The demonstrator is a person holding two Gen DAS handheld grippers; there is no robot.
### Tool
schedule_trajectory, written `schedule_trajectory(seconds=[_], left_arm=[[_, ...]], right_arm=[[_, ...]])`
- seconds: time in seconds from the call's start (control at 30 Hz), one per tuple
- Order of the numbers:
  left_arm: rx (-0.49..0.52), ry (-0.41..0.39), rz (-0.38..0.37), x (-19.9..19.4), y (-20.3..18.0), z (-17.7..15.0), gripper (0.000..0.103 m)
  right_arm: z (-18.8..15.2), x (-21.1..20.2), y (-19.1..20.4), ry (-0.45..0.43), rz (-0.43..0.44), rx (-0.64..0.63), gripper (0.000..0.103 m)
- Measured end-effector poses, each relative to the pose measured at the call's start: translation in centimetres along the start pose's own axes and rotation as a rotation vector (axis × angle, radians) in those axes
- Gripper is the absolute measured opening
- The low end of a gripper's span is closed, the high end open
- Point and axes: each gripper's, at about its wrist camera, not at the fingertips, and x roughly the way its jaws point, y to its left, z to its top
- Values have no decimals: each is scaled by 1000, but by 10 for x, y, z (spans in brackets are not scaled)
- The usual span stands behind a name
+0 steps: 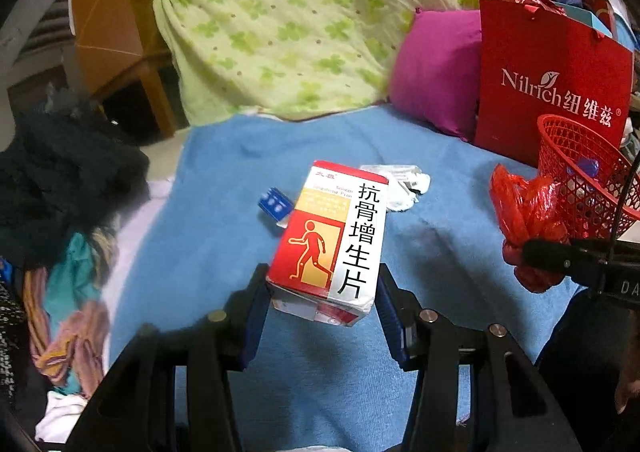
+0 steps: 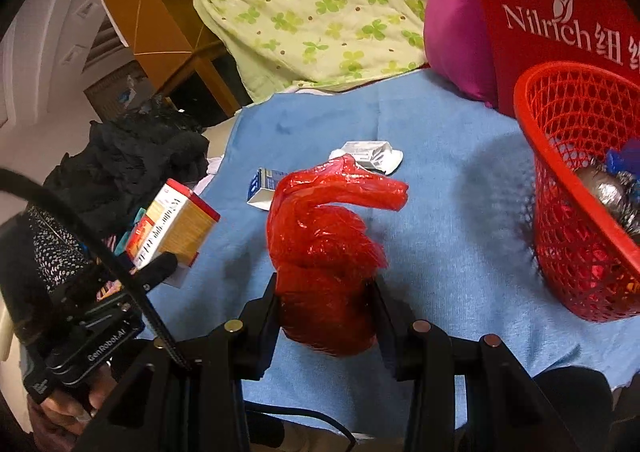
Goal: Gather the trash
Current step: 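Lift and hold the red bag and medicine box with both tools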
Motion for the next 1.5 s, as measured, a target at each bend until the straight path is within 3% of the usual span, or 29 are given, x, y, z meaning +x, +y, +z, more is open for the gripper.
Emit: schedule_trajectory(seconds=[0.77,1.5], left_arm=[[-6,-17,77,-28,-11,5,53],[-11,-27,103,-42,-14,5,53]], right_arm=[[-1,-34,12,-66,37,-34,44],[-4,-51,14,-105,67,-39,44]])
